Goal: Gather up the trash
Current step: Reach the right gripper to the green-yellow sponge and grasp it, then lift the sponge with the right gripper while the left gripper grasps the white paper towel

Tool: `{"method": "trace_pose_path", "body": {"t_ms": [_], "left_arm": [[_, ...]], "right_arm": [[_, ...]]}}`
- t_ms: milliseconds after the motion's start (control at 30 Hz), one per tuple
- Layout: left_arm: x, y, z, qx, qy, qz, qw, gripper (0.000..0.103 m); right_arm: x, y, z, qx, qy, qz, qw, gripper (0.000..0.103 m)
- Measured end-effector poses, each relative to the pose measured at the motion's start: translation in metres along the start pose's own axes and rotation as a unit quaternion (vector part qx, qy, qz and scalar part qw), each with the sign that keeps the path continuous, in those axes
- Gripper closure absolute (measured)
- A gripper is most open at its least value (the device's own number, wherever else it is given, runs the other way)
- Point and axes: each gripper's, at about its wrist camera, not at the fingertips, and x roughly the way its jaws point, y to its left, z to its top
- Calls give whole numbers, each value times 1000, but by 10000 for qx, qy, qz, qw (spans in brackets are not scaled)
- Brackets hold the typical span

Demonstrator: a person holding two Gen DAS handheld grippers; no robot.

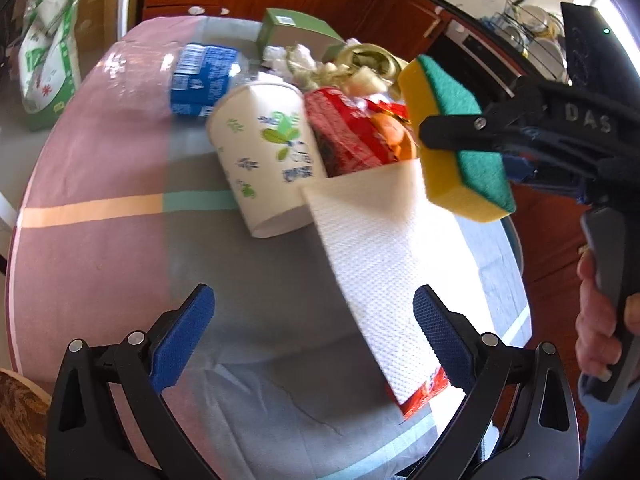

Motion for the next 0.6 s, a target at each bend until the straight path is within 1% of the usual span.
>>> {"method": "trace_pose_path", "body": {"t_ms": [67,133,200,300,367,400,467,500,533,567,600], "left_arm": [[8,-7,3,93,68,25,9999,4],[17,-11,5,60,196,-94,9997,4],[26,-14,5,50,319,-132,9994,11],[30,-22,5,60,364,-102,9993,15],[32,-29,5,82,376,-72,9992,30],[32,-32,5,104,382,-47,9992,35],[30,-39,6,186,355,43,9992,62],[27,-45,6,254,306,140,9991,71],[25,-48,5,305,269,205,9990,90],[21,-53,5,354,246,215,9988,96],[17,-58,5,399,210,234,9987,97]], "right_arm": [[-6,-13,-4,52,-22,-81,10000,30],[-9,-26,-11,39,-43,-288,9996,30],[-8,-40,-19,79,4,-407,9991,30],[-4,-62,-31,228,85,-454,9987,30],[-1,-72,-39,339,149,-421,9984,30],[1,-77,-43,396,191,-372,9983,30],[4,-85,-51,485,235,-300,9981,30],[6,-88,-54,522,260,-252,9980,30],[8,-91,-57,549,278,-204,9979,30],[9,-94,-60,568,283,-158,9979,30],[10,-95,-62,585,282,-114,9978,30]]}}
